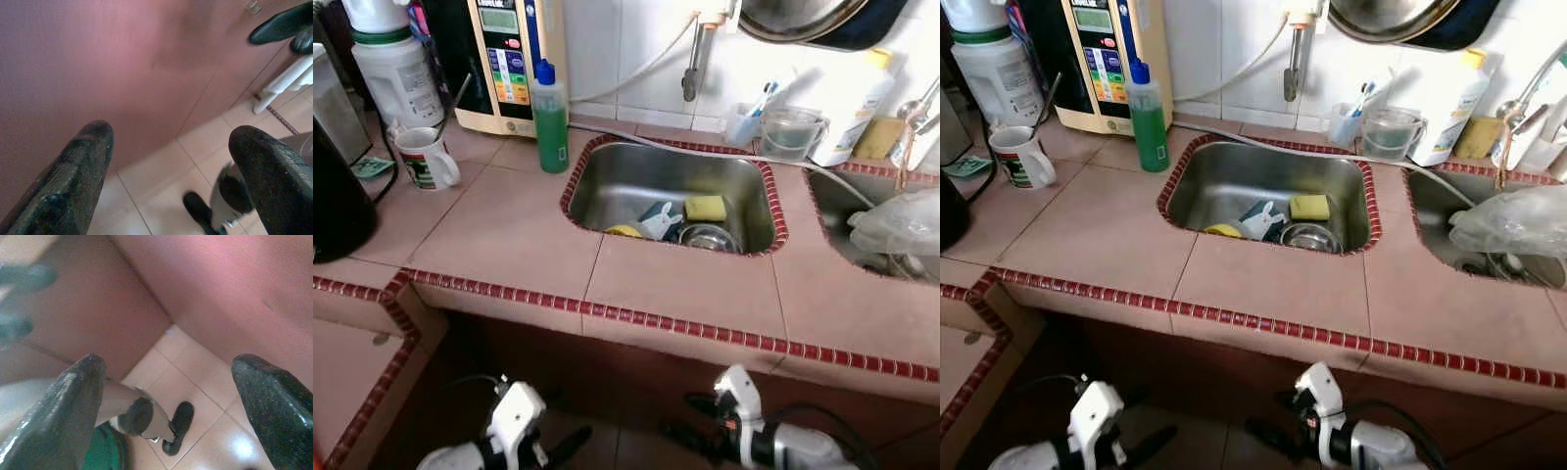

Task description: Kitchen organization

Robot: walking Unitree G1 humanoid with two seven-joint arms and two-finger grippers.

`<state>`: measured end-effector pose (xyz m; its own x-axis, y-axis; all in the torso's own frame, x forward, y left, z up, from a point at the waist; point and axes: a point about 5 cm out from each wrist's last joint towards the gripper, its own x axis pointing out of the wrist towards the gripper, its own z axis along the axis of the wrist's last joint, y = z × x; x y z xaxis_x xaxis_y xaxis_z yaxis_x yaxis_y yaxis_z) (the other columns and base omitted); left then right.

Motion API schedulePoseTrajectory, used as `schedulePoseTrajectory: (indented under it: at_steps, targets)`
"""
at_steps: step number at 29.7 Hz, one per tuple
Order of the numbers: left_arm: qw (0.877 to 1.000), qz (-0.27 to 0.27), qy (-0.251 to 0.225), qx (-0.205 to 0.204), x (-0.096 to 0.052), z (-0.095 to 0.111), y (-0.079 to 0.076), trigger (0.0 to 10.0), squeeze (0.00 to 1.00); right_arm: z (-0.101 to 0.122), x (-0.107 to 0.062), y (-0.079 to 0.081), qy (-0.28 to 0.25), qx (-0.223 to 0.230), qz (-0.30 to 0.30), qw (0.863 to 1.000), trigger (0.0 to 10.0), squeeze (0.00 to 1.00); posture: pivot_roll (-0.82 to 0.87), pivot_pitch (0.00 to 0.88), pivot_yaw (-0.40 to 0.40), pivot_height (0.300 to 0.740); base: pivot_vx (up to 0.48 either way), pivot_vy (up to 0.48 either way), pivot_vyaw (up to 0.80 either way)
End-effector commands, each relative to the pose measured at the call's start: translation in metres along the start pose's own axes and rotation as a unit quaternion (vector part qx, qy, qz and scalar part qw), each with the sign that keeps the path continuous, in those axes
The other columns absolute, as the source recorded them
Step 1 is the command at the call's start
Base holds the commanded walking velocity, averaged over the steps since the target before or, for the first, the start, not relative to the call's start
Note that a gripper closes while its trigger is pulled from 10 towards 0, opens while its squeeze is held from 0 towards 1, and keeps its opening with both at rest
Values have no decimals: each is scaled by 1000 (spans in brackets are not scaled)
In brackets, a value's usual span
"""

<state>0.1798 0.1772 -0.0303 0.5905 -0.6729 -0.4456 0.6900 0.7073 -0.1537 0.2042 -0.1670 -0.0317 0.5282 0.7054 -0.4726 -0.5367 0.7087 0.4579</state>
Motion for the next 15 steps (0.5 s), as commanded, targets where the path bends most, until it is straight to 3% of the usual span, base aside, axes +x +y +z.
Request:
schedulePoseTrajectory:
  at_steps: [1,3,5,9,15]
  targets:
    - [999,17,25,-16,-3,-11,2,10000,0,-6,-5,-9,-4,32,-40,999,10000,0,-16,29,-28,740,0,0,0]
    - [994,56,76,-62,0,-31,5,10000,0,-22,-7,-21,-5,89,-126,988,10000,0,-26,23,-33,740,0,0,0]
    - [990,68,107,-64,0,-39,3,10000,0,-31,-10,-25,1,122,-164,979,10000,0,-26,24,-34,740,0,0,0]
    - [983,75,145,-80,6,-50,-5,10000,0,-56,-20,-27,47,126,-221,966,10000,0,-23,19,-28,740,0,0,0]
    - [960,145,220,-95,7,-69,-12,10000,0,-89,-40,-29,95,157,-329,926,10000,0,-30,3,-24,740,0,0,0]
